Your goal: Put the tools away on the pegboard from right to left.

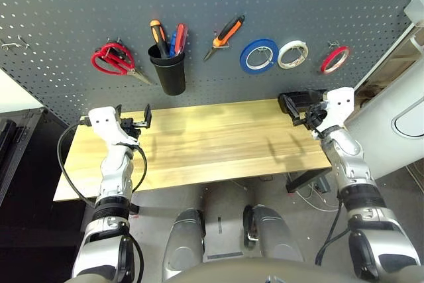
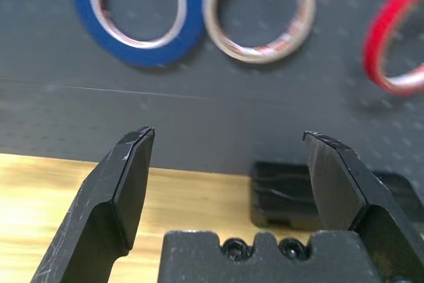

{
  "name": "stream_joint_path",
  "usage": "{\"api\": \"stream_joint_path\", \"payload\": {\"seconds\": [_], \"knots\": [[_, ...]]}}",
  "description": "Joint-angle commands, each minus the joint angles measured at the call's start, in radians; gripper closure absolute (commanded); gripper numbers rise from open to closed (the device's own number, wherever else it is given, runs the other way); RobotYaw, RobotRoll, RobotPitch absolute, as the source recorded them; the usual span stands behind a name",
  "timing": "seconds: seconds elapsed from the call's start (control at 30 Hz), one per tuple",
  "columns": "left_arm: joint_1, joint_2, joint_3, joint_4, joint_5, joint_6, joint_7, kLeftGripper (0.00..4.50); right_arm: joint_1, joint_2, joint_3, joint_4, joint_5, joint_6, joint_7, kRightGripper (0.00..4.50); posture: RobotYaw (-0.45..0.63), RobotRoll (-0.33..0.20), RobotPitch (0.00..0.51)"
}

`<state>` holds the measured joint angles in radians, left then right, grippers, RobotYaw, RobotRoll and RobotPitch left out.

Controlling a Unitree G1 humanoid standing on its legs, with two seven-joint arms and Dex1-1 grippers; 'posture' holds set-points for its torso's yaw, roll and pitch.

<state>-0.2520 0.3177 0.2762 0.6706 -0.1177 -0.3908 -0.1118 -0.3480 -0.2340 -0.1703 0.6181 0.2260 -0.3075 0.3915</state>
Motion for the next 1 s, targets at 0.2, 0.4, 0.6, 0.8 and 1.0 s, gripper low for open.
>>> {"api": "stream_joint_path", "payload": {"seconds": [0.2, 0.4, 0.6, 0.8, 1.0], "knots": [[0.039, 0.012, 0.028, -0.005, -0.008, -0.041, 0.017, 0.04, 0.012, -0.025, -0.03, 0.027, 0.006, -0.029, 0.001, 0.0, -0.04, 0.0, 0.083], [0.037, 0.01, 0.03, 0.009, 0.004, -0.055, 0.033, 0.04, 0.032, -0.062, -0.053, 0.012, 0.02, -0.024, 0.016, 0.0, -0.05, 0.0, 0.081], [0.017, 0.014, 0.032, 0.026, 0.008, -0.071, 0.042, 0.04, 0.043, -0.059, -0.058, -0.014, 0.023, -0.012, 0.009, 0.0, -0.07, 0.0, 0.089], [0.014, 0.02, 0.033, 0.008, 0.008, -0.069, 0.05, 0.04, 0.034, -0.049, -0.043, -0.014, 0.015, -0.011, 0.007, 0.0, -0.06, 0.0, 0.075], [0.019, 0.017, 0.044, -0.002, -0.024, -0.047, 0.025, 0.04, -0.004, -0.031, -0.021, 0.045, -0.015, -0.019, 0.007, 0.0, -0.04, 0.0, 0.058]]}}
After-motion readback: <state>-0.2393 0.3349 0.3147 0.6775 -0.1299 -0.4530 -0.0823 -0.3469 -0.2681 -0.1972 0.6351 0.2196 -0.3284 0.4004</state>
